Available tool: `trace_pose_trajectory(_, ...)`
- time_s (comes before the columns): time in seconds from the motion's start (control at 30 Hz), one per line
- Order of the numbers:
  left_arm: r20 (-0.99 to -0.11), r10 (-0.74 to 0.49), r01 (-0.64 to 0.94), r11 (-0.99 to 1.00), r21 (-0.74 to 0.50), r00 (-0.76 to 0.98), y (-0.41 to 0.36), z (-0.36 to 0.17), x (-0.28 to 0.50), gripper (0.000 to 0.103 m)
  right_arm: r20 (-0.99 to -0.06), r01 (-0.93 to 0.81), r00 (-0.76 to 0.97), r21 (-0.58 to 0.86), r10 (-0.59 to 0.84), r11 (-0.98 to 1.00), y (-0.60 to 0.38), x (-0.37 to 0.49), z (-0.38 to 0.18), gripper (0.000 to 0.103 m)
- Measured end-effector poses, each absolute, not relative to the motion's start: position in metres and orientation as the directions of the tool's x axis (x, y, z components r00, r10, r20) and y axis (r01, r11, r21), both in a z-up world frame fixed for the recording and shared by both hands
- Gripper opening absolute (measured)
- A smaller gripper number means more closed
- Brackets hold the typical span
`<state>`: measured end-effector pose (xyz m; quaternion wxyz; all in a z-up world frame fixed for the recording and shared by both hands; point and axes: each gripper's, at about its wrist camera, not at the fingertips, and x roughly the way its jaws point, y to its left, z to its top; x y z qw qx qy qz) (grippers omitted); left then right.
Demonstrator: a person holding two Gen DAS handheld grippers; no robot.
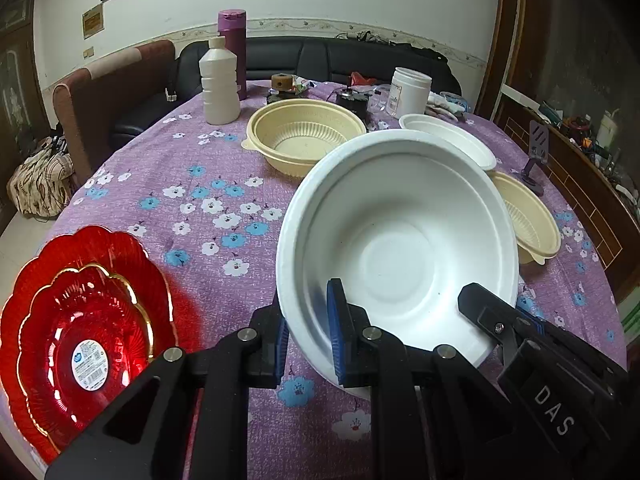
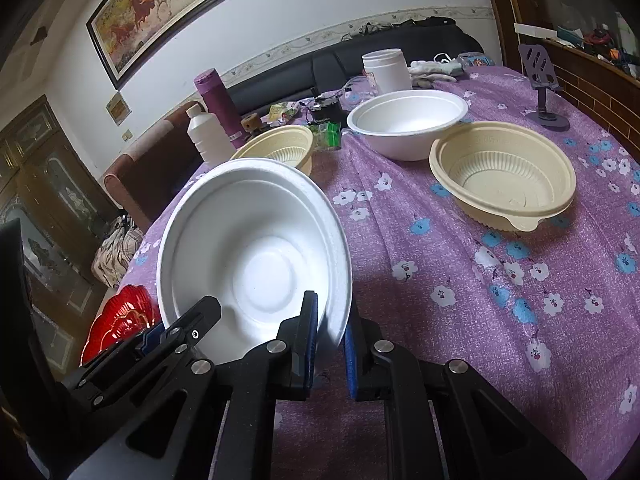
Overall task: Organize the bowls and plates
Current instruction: 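Lift the white foam bowl and carry it toward the red plate stack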
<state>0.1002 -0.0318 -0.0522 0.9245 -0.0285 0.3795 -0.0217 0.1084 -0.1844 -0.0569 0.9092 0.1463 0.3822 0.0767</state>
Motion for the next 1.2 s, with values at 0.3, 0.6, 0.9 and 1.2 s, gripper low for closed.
trace_pose_trajectory(0.3,-0.678,-0.069,0.016,0.996,-0.084,0.732,-0.022,-0.038,0.089,0.015,-0.645,-0.071,0.710,0.333,0.282,0.940,-0.179,0.100,-0.042,0.011)
trace_pose_trajectory(0.6,-0.670,-0.068,0.004,0.995,-0.096,0.739,-0.007,-0.027,0.076,0.016,-0.630,-0.122,0.703,0.349,0.330,0.929,-0.170,0.094,-0.032,0.011)
trace_pose_trajectory(0.9,-0.655,-0.044,-0.038,0.993,-0.110,0.754,0.017,-0.016,0.062,0.015,-0.616,-0.190,0.691,0.350,0.378,0.917,-0.147,0.089,-0.021,0.011)
trace_pose_trajectory(1.2,-0.648,-0.001,-0.102,0.987,-0.121,0.762,0.049,-0.012,0.051,0.015,-0.605,-0.273,0.661,0.357,0.444,0.893,-0.116,0.088,-0.014,0.011)
